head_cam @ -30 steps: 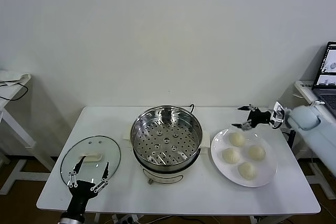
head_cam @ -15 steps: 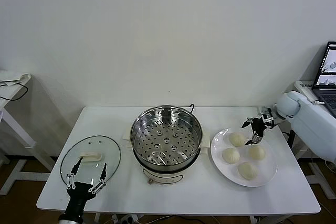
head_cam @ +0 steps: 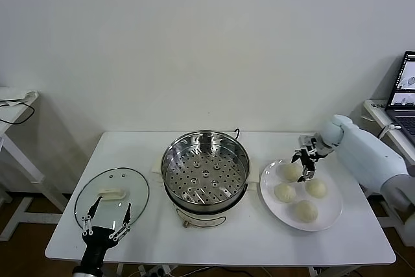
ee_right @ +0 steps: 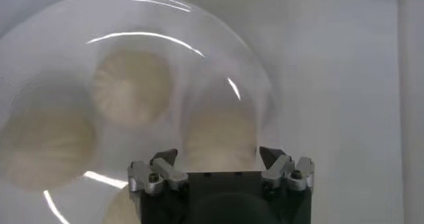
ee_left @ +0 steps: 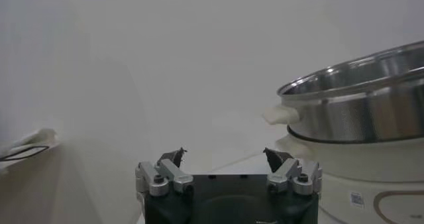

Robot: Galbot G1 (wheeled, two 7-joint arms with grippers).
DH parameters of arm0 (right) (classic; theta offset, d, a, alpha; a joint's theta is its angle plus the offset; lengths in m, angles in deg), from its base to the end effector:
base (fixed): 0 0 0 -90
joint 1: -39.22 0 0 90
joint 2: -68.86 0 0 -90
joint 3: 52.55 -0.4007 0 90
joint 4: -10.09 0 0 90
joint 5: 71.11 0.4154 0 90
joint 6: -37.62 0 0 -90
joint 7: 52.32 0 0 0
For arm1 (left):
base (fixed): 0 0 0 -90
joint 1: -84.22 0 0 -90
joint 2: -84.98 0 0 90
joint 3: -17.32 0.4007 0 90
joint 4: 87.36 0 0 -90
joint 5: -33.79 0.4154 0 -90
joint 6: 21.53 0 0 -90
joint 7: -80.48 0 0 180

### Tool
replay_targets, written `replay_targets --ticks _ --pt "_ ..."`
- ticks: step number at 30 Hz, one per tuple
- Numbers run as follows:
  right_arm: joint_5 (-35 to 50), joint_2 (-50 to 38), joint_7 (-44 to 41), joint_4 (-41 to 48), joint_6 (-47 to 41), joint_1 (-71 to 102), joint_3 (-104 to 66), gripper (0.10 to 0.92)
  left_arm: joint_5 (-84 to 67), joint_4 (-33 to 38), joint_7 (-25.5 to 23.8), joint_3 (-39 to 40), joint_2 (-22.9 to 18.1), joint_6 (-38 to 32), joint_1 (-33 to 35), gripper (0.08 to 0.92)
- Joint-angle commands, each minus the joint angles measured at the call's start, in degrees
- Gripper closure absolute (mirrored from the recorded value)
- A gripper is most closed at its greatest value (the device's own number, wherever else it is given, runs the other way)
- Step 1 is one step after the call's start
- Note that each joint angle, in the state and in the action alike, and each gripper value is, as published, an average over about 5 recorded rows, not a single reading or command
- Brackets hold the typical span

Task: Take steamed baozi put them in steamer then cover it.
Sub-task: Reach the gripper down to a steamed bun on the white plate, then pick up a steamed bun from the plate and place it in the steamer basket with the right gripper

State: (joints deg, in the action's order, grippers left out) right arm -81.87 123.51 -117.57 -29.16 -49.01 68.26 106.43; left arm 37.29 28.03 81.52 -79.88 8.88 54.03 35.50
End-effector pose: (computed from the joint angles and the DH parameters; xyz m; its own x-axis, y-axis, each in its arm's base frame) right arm 0.6850 -0.2178 -0.2725 -0.1509 -0.1375 0.9789 -0.9868 -0.0379 -0.1574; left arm 0.1447 0.0991 -0.3995 -0.9982 0.0578 0.0167 0.0601 0.9460 0.3184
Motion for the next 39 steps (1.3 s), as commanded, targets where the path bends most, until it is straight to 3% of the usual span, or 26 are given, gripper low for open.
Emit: replay_targets --ticks 1,5,12,17,26,39 --pt "-1.58 1.92 0.55 1.33 0.16 -0.50 0.76 0.277 -0.02 0.04 0.02 -0.04 0.00 -0.04 0.04 0.177" --pt "-1.37 0.39 0.35 -0.99 0.14 -0.91 1.45 0.342 -0.03 -0.04 0.05 -0.03 0.01 -0.10 0.02 0.177" --pt "1.91 -5.91 -0.46 -13.97 1.35 -6.31 5.19 0.355 -0.05 -0.12 0.08 0.11 0.16 -0.04 -0.25 0.177" --pt "4.11 -8.14 -1.18 -24.12 12.89 -17.82 12.02 0.353 -0.13 0.41 0.15 0.34 0.46 0.06 -0.36 0.177" --pt "4.94 1.31 -0.92 -31.68 28.62 -36.31 22.28 0.334 -0.22 0.96 0.27 0.48 0.99 0.05 -0.47 0.177" --pt "-1.93 12.50 -0.18 -35.13 33.29 -30.60 26.13 0.330 -0.24 1.70 0.41 0.38 0.96 -0.34 0.20 0.177"
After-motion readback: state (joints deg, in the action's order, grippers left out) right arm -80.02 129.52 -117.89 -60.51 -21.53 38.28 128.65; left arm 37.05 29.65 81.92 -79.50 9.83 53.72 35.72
